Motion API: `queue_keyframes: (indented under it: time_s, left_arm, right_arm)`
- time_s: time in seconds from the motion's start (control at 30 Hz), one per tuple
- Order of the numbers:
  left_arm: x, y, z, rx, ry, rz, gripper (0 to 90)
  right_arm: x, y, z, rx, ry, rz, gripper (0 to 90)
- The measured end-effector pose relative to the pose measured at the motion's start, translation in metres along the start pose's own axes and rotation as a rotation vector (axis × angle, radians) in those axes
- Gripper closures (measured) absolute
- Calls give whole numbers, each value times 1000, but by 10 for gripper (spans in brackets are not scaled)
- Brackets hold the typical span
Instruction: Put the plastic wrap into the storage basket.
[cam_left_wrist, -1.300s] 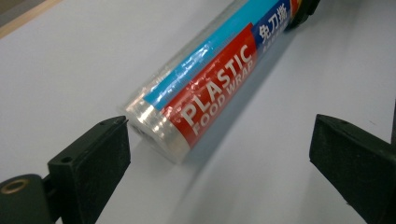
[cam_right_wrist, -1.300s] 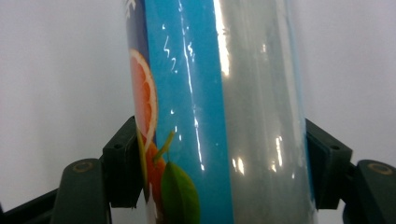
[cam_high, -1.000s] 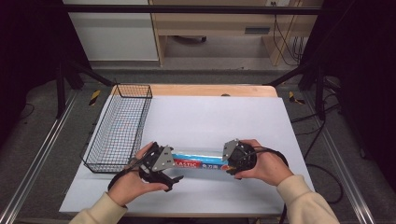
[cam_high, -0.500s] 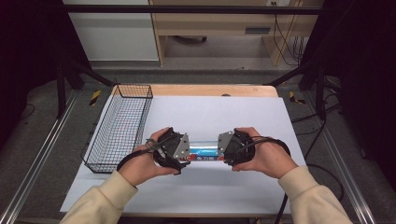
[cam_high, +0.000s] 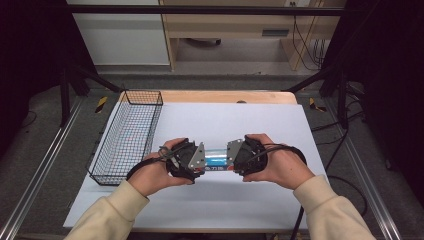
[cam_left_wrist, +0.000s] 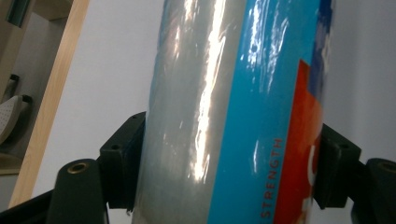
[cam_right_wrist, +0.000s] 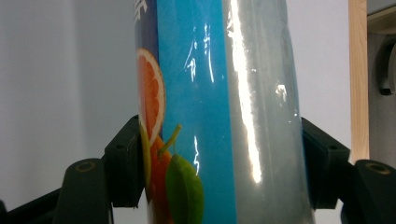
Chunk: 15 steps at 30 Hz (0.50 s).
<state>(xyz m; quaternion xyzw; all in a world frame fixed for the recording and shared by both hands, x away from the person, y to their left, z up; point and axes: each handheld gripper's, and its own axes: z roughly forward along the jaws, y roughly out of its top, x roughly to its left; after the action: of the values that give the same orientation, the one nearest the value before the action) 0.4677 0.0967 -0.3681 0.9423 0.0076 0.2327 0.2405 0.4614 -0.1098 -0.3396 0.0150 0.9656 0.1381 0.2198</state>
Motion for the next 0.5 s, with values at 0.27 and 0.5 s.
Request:
queue_keyframes:
  time_s: [0.27,0.5]
  left_arm:
    - [0,1,2,21,-11,2,282]
    - [-3,3,1,20,-12,6,287]
  right_arm:
    - [1,2,1,5,0,-3,307]
    - [1,-1,2,-6,17,-5,306]
